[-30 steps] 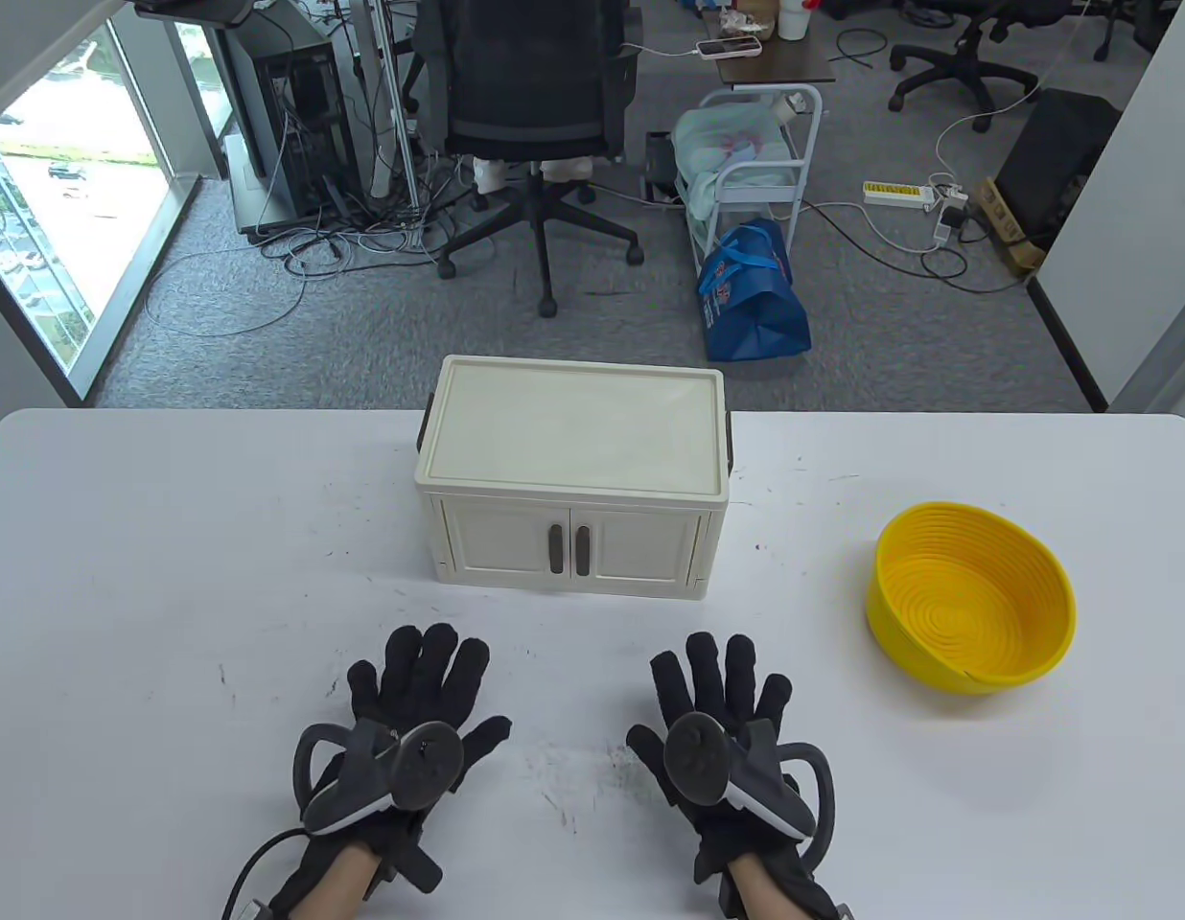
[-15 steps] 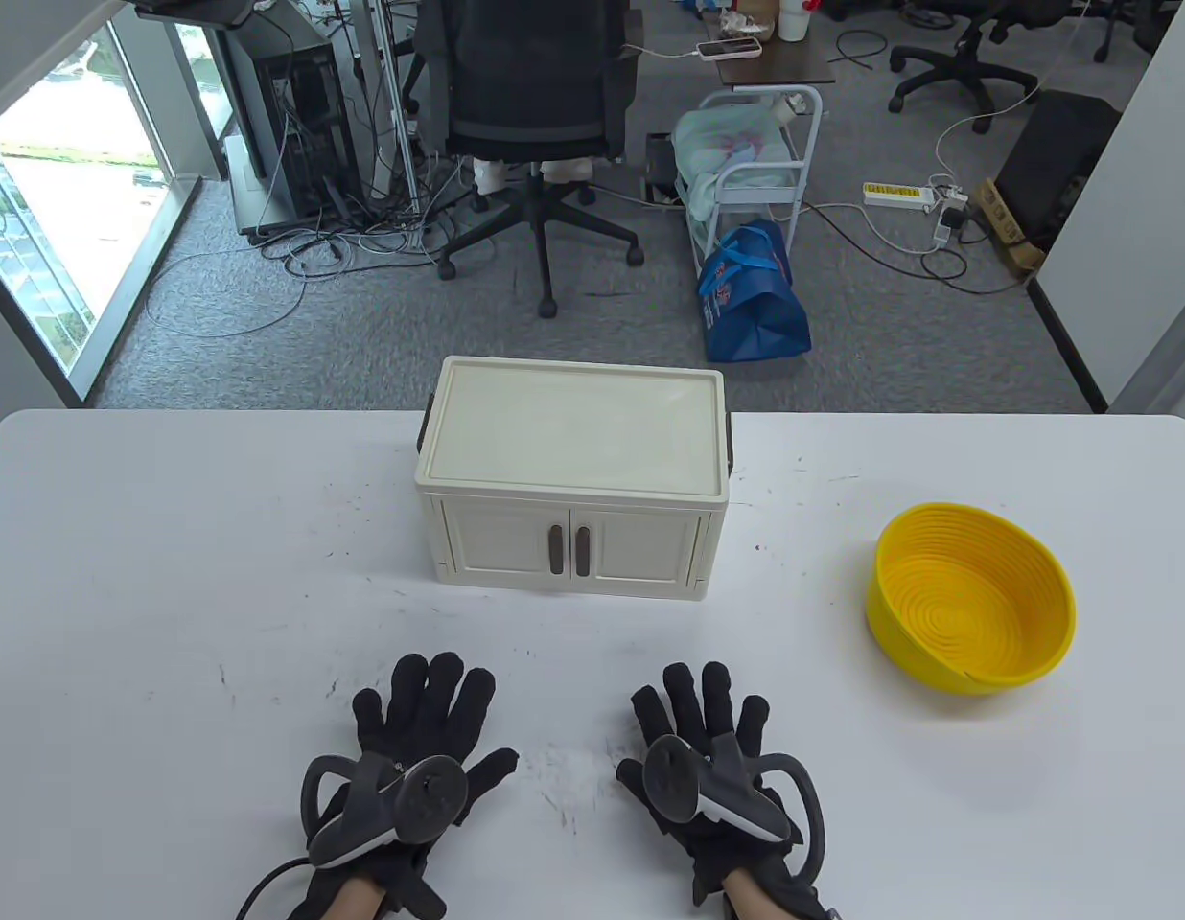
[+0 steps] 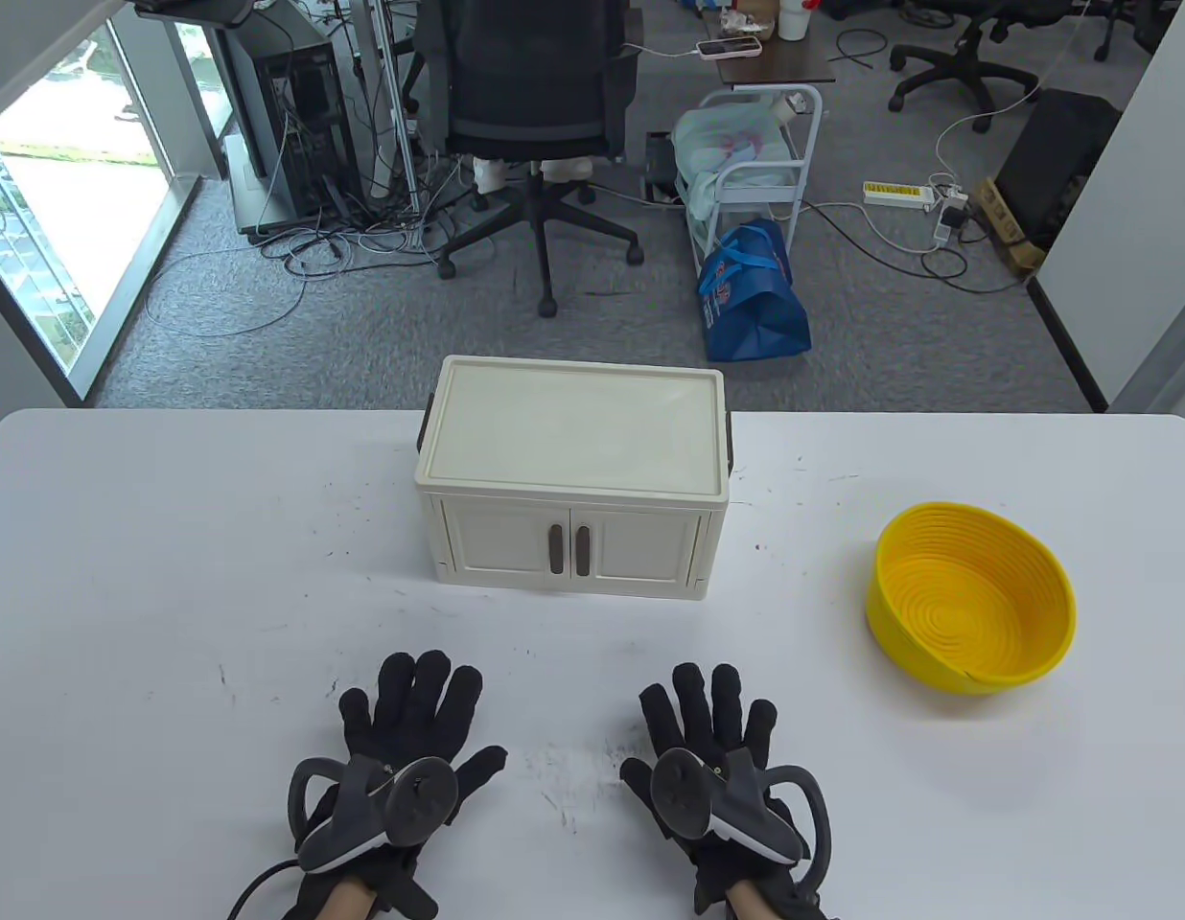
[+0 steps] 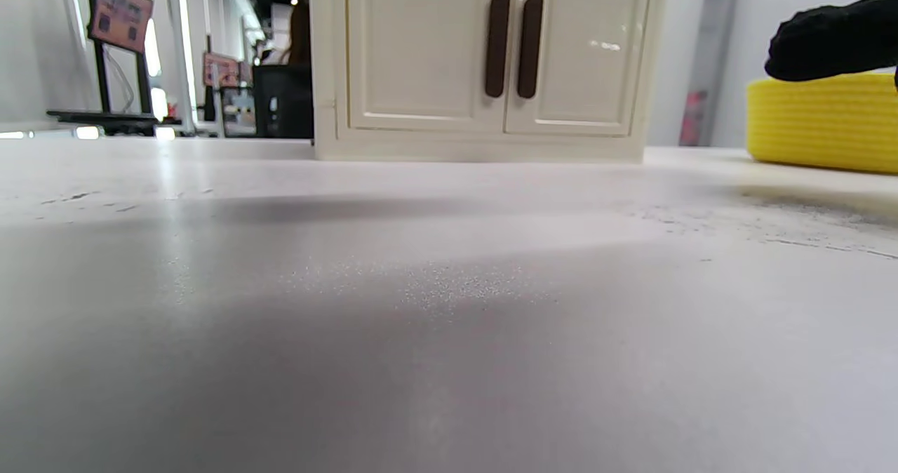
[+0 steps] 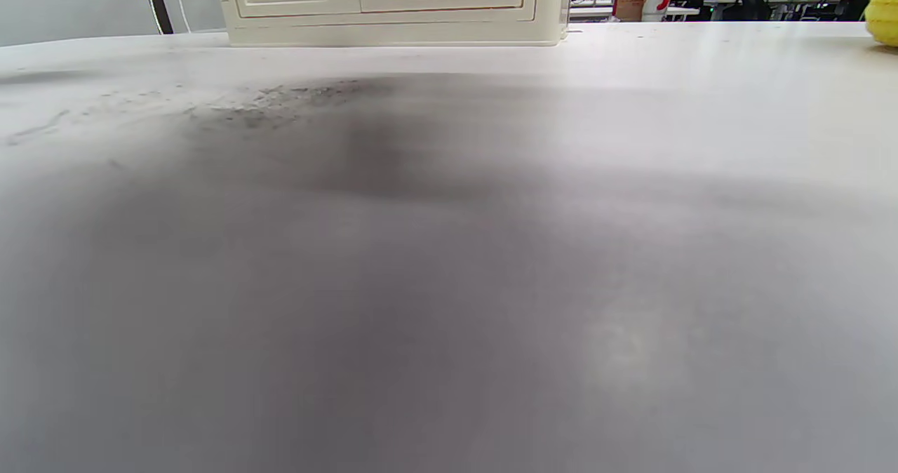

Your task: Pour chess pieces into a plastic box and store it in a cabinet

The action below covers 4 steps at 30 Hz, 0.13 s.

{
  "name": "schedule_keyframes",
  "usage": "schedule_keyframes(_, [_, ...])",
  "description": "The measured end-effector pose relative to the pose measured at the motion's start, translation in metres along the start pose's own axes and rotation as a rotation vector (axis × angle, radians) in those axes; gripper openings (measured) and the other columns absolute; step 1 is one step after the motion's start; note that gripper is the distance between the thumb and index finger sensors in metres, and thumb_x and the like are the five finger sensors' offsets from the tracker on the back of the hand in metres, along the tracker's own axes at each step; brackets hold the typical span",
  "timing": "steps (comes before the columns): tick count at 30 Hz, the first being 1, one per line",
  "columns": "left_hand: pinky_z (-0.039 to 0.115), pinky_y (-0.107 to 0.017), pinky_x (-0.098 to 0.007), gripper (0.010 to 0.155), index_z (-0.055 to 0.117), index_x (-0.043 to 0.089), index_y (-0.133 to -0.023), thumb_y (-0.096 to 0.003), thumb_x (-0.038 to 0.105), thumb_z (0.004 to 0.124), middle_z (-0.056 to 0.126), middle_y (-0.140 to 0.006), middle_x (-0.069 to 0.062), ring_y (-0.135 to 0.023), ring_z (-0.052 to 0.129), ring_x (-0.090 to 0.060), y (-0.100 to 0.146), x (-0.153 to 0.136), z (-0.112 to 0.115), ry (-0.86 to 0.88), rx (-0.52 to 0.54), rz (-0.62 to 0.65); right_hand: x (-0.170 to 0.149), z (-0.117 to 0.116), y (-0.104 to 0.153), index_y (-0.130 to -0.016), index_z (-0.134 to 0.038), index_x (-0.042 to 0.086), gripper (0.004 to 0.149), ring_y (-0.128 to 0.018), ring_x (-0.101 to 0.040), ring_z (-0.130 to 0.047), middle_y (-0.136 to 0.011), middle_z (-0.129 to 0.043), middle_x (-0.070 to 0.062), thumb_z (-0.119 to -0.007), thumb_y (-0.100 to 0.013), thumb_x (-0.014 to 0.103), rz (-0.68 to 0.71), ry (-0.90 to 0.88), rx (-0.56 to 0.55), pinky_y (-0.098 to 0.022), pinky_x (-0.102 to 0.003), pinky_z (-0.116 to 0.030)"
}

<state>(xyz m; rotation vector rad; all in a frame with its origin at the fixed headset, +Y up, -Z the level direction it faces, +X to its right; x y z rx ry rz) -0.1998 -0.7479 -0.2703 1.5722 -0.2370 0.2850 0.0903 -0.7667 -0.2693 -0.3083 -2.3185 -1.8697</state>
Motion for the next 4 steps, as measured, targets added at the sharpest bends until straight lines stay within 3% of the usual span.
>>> schedule_keyframes(4, [0.036, -0.069, -0.082, 0.079, 0.031, 0.019, -0.129, -0.0660, 0.066, 0.043, 0.030, -0.132, -0.024, -0.115, 0.026, -0.057, 0.0006, -0.0028, 0.0000, 0.001, -0.002, -0.009, 0.0011, -0.0019, -0.0025, -0.117, -0.025, 0.026, 0.074, -0.108, -0.048, -0.008, -0.122, -0.009, -0.014, -0.053, -0.060, 0.062, 0.005, 0.003, 0.019, -0.072, -0.071, -0.022])
Point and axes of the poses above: the tracker on the back of each hand, its own x axis roughly to the thumb side, its own y axis roughly from the fingertips to the wrist, z = x × y, the point moved 1 cm from there along -y, roughly from the wrist to the fingertips
